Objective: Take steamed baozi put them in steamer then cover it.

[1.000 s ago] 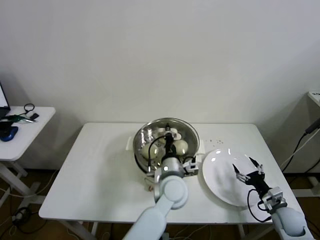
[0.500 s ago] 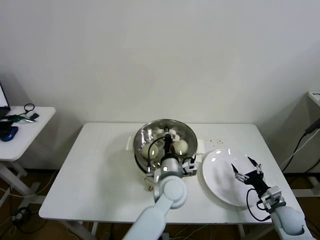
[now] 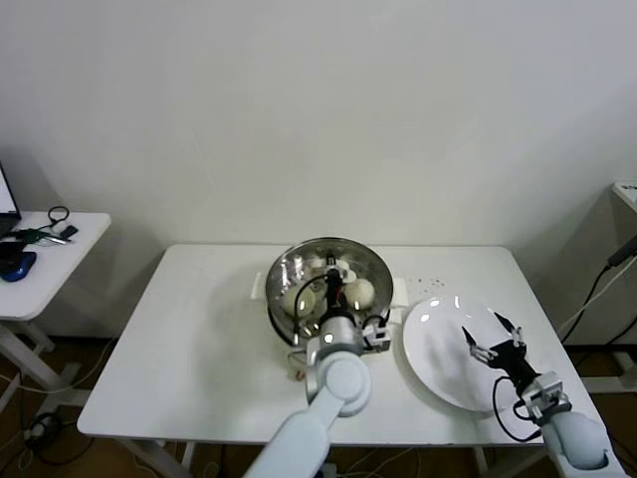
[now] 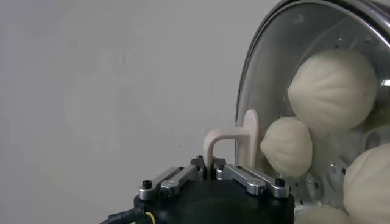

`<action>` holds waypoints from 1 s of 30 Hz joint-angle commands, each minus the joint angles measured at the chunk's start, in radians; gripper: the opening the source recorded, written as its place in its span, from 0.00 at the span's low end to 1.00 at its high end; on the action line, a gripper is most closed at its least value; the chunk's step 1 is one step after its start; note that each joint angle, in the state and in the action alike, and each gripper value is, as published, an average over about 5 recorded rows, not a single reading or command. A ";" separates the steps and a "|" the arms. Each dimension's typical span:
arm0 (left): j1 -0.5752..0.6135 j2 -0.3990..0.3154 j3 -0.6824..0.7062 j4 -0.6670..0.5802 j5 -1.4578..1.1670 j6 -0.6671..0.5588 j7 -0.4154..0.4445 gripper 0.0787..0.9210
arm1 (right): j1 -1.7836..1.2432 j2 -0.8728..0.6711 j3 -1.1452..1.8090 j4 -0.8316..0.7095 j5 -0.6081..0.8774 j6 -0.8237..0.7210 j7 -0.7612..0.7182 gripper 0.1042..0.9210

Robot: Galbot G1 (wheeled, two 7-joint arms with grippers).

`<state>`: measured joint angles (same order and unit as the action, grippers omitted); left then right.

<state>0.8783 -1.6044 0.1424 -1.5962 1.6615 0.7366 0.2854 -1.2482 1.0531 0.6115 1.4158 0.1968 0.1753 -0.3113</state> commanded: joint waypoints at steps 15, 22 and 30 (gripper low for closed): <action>0.031 0.059 0.018 -0.131 -0.033 0.049 0.030 0.36 | -0.027 -0.016 0.014 0.045 0.009 -0.056 0.001 0.88; 0.048 0.106 0.044 -0.219 -0.055 0.049 0.033 0.60 | -0.031 -0.017 0.022 0.062 0.008 -0.111 0.016 0.88; 0.114 0.172 0.044 -0.335 -0.087 0.049 0.038 0.85 | -0.033 -0.015 0.026 0.093 0.021 -0.160 0.034 0.88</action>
<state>0.9409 -1.4989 0.1802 -1.7893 1.6000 0.7369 0.3211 -1.2770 1.0365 0.6353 1.4800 0.2086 0.0785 -0.2939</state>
